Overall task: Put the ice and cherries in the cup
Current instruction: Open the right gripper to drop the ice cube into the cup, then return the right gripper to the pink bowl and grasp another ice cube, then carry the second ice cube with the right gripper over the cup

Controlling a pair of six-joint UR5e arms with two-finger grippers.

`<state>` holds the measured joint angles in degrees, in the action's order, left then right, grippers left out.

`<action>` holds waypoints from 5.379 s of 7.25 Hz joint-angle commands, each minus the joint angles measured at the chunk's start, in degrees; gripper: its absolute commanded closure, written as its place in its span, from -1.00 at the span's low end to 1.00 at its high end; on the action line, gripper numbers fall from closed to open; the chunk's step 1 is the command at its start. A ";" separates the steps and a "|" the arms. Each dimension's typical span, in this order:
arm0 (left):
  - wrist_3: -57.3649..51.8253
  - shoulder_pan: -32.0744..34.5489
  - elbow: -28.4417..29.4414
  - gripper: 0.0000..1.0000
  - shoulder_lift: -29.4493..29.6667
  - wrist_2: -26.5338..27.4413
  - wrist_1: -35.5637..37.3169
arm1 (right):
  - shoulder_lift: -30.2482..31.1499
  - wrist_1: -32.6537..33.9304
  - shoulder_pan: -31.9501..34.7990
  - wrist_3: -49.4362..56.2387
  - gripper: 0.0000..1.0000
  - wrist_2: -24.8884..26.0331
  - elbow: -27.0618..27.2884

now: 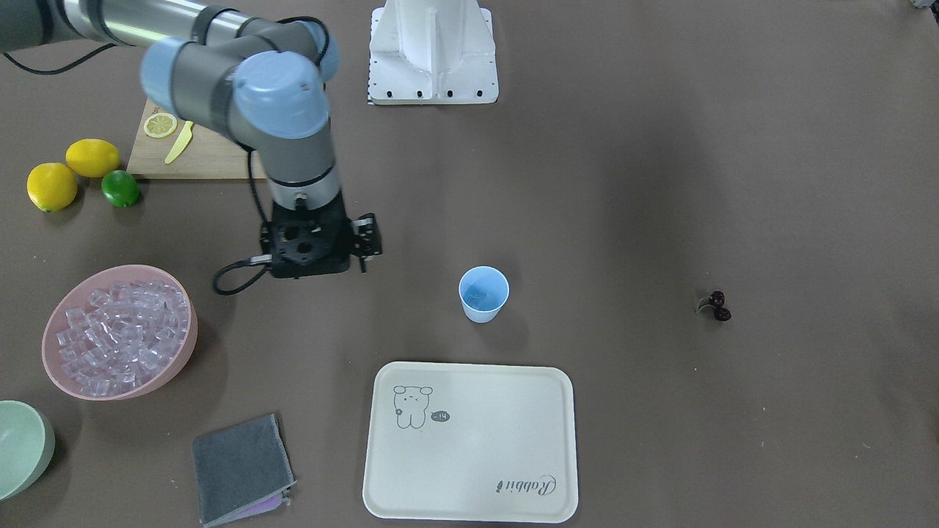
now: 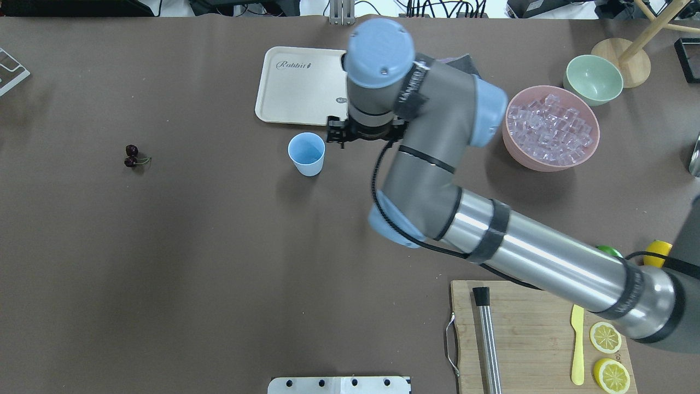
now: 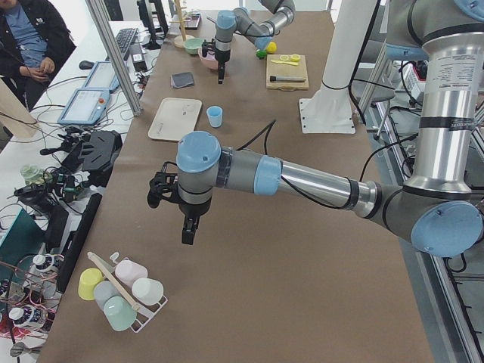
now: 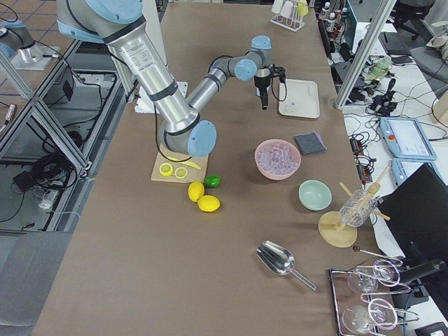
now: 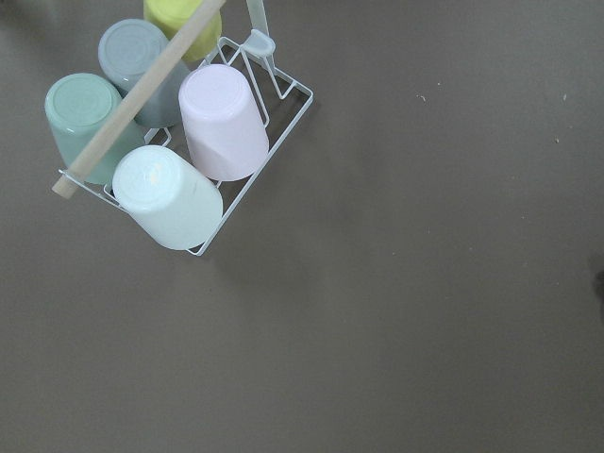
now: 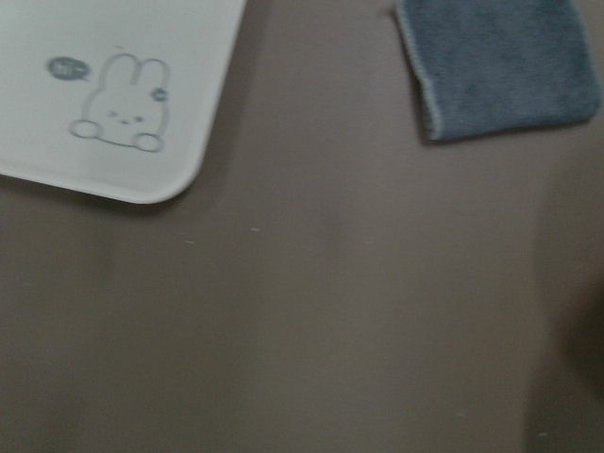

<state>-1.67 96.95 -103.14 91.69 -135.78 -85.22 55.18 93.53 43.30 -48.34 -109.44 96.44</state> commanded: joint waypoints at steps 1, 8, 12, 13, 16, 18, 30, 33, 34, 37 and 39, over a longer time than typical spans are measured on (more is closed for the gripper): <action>0.00 -0.09 -0.65 -0.96 -0.63 -0.01 -0.47 | 14.38 -0.90 8.95 17.51 -0.91 -5.48 5.32; 0.08 -0.09 -1.53 -0.96 -0.64 -0.01 -0.91 | 19.45 -10.48 10.92 14.59 -0.62 -7.19 0.60; 0.08 -0.09 -1.80 -0.96 -0.72 -0.01 -0.91 | 19.09 -11.09 9.79 10.47 -0.62 -7.71 -0.55; 0.08 -0.09 -1.62 -0.96 -0.72 0.08 -0.91 | 19.09 -14.40 9.78 10.37 -0.62 -7.80 -2.55; 0.08 -0.09 -1.45 -0.96 -0.72 0.08 -0.91 | 18.57 -16.98 9.70 10.19 0.06 -7.80 -4.68; 0.08 -0.09 -1.45 -0.96 -0.72 0.08 -0.91 | 18.30 -16.63 9.70 10.19 0.65 -8.85 -4.07; 0.08 0.26 -0.74 -0.96 -2.13 0.08 -1.18 | -29.22 -11.60 -9.62 -29.00 0.65 2.90 -30.14; 0.00 0.35 0.31 -0.96 -2.92 0.16 -1.18 | -28.37 -12.76 -10.87 -27.35 0.55 3.89 -30.26; 0.00 0.35 0.49 -0.96 -2.92 0.08 -1.18 | -28.54 -12.76 -10.09 -25.95 0.56 3.80 -30.17; -0.09 0.26 0.66 -0.96 -3.18 0.08 -1.26 | -28.11 -12.67 -10.17 -25.49 -0.20 4.93 -30.44; -0.09 0.35 0.66 -0.96 -3.36 0.08 -3.27 | -27.05 -12.85 -11.04 -26.02 -0.98 6.26 -29.65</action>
<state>-1.76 97.24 -102.53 88.47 -135.70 -87.03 27.69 80.75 32.69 -74.10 -103.81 66.44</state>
